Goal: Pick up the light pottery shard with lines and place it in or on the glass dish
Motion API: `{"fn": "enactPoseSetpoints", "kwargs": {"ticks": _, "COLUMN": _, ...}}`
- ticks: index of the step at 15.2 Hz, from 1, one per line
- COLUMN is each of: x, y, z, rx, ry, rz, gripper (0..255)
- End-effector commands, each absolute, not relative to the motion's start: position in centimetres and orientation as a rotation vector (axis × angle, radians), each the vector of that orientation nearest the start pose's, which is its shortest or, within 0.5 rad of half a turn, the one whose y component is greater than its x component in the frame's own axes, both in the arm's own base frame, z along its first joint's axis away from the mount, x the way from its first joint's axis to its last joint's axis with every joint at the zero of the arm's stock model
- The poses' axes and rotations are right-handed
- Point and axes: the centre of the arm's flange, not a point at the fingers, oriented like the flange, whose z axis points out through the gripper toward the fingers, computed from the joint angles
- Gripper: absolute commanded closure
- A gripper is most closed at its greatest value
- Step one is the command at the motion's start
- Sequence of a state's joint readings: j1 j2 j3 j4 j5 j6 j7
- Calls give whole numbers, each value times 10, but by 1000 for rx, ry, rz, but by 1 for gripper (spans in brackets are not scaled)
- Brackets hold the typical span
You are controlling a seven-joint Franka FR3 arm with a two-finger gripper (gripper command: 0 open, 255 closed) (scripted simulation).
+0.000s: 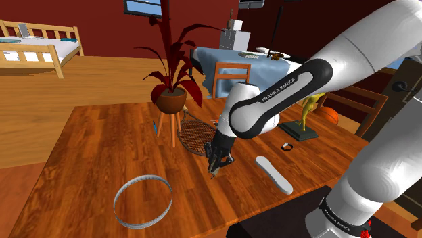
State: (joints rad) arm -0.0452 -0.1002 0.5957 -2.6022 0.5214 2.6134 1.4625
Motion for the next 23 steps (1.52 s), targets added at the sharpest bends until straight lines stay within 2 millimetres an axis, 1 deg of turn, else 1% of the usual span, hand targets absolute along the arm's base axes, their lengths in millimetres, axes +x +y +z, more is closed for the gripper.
{"fn": "enactPoseSetpoints", "kwargs": {"ticks": 1, "x": 384, "y": 219, "z": 302, "rx": -2284, "ry": 1830, "rz": 200, "gripper": 255}}
{"fn": "enactPoseSetpoints", "kwargs": {"ticks": 13, "x": 384, "y": 219, "z": 365, "rx": -2284, "ry": 1830, "rz": 200, "gripper": 255}}
{"fn": "enactPoseSetpoints", "kwargs": {"ticks": 23, "x": 420, "y": 346, "z": 375, "rx": -2284, "ry": 1830, "rz": 200, "gripper": 255}}
